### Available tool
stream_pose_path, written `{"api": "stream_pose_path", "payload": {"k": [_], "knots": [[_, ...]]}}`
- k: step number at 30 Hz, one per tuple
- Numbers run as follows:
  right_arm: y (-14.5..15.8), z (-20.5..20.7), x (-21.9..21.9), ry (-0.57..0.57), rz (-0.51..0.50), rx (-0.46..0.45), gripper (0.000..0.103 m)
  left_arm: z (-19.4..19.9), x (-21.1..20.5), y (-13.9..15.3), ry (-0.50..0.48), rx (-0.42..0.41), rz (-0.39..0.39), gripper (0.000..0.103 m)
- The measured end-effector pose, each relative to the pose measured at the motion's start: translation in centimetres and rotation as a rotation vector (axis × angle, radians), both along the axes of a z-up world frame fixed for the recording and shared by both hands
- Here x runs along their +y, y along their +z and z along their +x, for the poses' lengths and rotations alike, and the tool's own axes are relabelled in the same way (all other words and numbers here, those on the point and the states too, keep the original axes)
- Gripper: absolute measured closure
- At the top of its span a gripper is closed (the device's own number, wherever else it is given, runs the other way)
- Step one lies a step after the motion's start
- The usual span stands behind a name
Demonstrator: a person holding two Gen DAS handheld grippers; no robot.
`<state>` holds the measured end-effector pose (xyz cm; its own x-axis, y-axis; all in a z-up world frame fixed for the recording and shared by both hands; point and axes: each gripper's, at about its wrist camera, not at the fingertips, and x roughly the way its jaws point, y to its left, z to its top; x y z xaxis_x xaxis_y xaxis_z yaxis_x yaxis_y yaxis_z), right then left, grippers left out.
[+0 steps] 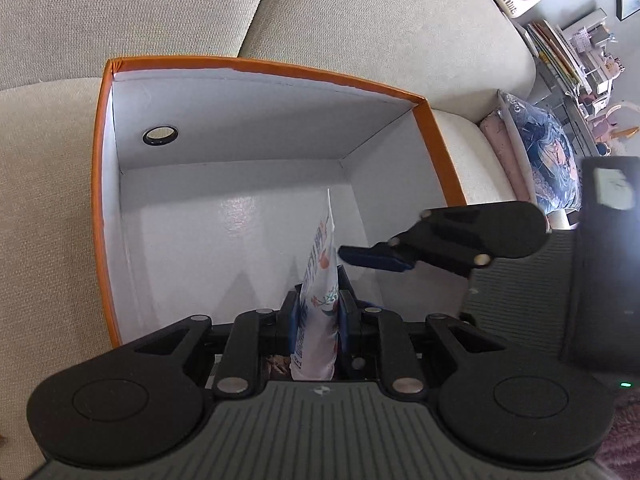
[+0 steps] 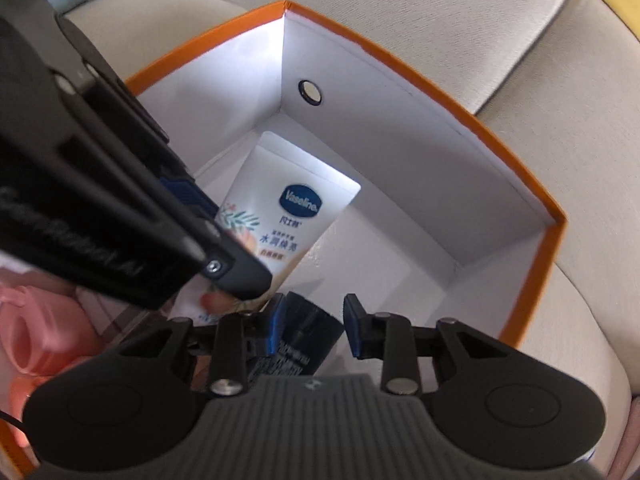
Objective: Organize rigid objects
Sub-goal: 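Lower the tube and spray can into the box and open both tools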
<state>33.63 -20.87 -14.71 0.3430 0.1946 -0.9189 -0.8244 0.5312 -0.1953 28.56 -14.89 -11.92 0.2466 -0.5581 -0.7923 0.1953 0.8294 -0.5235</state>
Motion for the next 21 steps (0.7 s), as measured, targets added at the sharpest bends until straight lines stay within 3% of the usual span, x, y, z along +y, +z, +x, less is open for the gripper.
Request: {"api": "stream_pose_path", "payload": {"k": [2, 11, 14, 18, 21], "knots": [[-0.7, 0.1, 0.2, 0.009, -0.016, 0.027, 0.072, 0.0, 0.0, 0.1, -0.003, 0.000, 0.002, 0.081], [-0.8, -1.8, -0.5, 0.089, -0.136, -0.050, 0.071, 0.1, -0.6, -0.7, -0.010, 0.081, -0.074, 0.081], [-0.7, -3.0, -0.7, 0.138, -0.165, -0.088, 0.076, 0.0, -0.7, -0.9, 0.000, 0.094, -0.080, 0.081], [0.7, -4.7, -1.4, 0.142, -0.072, -0.037, 0.076, -0.2, -0.6, -1.0, -0.003, 0.107, -0.084, 0.081], [0.8, -6.2, -2.0, 0.193, -0.079, 0.009, 0.087, -0.3, -0.7, -1.4, 0.000, 0.143, -0.107, 0.081]]}}
